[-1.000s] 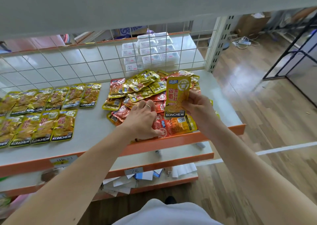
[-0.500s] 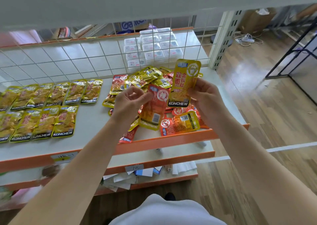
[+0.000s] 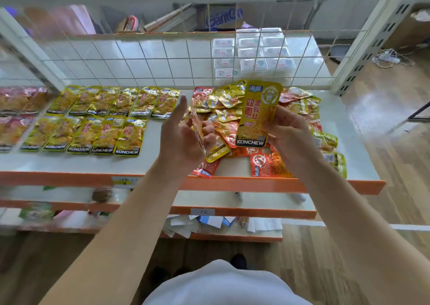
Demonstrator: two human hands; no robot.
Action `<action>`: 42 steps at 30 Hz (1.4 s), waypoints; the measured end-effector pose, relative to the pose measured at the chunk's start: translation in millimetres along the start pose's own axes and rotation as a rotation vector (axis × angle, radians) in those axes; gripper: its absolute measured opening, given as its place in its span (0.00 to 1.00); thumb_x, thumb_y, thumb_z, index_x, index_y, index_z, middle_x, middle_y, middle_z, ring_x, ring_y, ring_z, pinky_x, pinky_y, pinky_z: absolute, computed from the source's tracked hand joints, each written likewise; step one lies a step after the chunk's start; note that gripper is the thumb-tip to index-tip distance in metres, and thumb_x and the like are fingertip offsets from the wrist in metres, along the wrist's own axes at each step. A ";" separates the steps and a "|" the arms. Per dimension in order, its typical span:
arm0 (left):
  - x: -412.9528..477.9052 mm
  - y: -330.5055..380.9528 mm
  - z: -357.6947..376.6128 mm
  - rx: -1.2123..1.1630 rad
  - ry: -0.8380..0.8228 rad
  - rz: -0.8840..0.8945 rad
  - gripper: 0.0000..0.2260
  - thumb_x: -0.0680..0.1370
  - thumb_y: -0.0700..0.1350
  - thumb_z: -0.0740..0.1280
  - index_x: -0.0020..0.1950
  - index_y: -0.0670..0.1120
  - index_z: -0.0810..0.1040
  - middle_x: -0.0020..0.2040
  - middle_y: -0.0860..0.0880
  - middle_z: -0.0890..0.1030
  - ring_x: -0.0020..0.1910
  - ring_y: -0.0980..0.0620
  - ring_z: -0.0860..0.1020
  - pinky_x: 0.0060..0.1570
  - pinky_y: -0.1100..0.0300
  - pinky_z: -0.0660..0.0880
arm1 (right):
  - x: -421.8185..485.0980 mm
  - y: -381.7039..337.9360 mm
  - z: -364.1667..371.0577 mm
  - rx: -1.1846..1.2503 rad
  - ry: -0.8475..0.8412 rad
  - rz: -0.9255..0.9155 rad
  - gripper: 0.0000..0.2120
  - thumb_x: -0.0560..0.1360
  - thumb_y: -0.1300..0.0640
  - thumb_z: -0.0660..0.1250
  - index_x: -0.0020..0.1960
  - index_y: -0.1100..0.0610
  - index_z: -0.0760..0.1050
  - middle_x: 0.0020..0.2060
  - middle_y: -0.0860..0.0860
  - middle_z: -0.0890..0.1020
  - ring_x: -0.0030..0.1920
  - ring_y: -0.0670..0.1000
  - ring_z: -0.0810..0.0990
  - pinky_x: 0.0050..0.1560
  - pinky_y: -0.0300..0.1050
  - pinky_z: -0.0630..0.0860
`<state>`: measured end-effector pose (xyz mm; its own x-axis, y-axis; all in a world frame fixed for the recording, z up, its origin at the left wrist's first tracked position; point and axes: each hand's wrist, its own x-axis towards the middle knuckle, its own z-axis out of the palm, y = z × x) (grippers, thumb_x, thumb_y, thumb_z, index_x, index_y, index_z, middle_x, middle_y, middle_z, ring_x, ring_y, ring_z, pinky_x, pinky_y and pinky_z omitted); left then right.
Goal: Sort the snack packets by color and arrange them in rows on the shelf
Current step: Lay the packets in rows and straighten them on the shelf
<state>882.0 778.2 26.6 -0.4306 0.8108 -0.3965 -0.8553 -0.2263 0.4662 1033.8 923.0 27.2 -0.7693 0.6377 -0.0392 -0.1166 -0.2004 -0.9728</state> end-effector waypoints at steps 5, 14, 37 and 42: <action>-24.2 19.4 -20.8 -0.075 -0.106 0.009 0.23 0.66 0.42 0.72 0.58 0.37 0.72 0.51 0.40 0.78 0.44 0.47 0.78 0.38 0.61 0.76 | 6.6 11.5 24.7 0.019 -0.043 0.048 0.17 0.77 0.74 0.58 0.54 0.59 0.80 0.47 0.52 0.86 0.49 0.53 0.84 0.52 0.48 0.81; -51.6 68.9 -63.6 0.425 0.331 0.308 0.12 0.85 0.43 0.59 0.65 0.40 0.76 0.54 0.39 0.84 0.44 0.47 0.85 0.37 0.55 0.82 | 5.4 23.6 88.0 -0.022 -0.025 0.058 0.13 0.79 0.66 0.65 0.48 0.53 0.85 0.47 0.52 0.87 0.49 0.56 0.83 0.61 0.63 0.75; -108.7 170.7 -171.2 0.834 0.232 0.383 0.05 0.76 0.39 0.73 0.50 0.47 0.83 0.45 0.48 0.87 0.44 0.48 0.86 0.46 0.52 0.83 | -27.0 69.9 245.2 -0.182 0.204 0.109 0.08 0.77 0.67 0.68 0.48 0.57 0.83 0.44 0.52 0.87 0.46 0.52 0.87 0.48 0.46 0.83; -110.5 181.8 -193.3 0.871 0.260 0.388 0.09 0.77 0.43 0.74 0.56 0.45 0.82 0.47 0.47 0.86 0.46 0.48 0.85 0.49 0.49 0.83 | -30.6 80.6 264.9 -0.188 0.259 0.127 0.07 0.76 0.67 0.69 0.51 0.59 0.83 0.47 0.55 0.87 0.49 0.57 0.86 0.53 0.51 0.83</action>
<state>718.3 543.1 2.2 -0.7757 0.5967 -0.2056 -0.1752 0.1094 0.9784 881.6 690.3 10.6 -0.5825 0.7890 -0.1956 0.1063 -0.1646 -0.9806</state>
